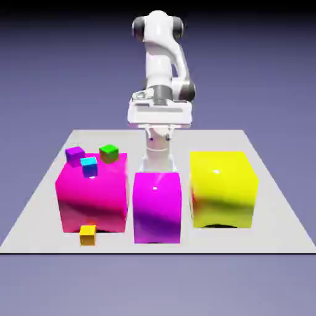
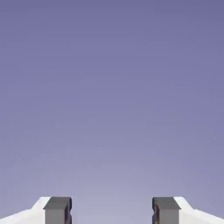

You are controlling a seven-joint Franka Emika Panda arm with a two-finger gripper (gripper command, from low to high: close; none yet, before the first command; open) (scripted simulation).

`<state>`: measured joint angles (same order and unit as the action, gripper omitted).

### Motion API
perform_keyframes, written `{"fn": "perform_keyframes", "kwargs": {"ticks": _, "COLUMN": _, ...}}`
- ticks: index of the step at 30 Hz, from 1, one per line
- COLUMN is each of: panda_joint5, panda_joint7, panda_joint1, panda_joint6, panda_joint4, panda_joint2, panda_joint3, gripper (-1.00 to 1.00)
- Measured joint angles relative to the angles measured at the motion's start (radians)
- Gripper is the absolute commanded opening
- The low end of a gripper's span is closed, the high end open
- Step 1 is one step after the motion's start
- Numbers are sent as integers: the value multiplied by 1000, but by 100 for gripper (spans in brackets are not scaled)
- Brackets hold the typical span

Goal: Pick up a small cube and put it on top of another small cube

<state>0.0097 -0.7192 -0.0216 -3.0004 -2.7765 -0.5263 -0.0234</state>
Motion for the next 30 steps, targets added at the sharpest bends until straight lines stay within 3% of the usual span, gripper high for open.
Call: {"fn": "perform_keyframes", "kwargs": {"ticks": 30, "panda_joint5": 309, "panda_joint7": 533, "panda_joint1": -267, "panda_joint6": 816, "panda_joint4": 822, "panda_joint2": 1087, "panda_joint3": -588, "gripper": 0}}
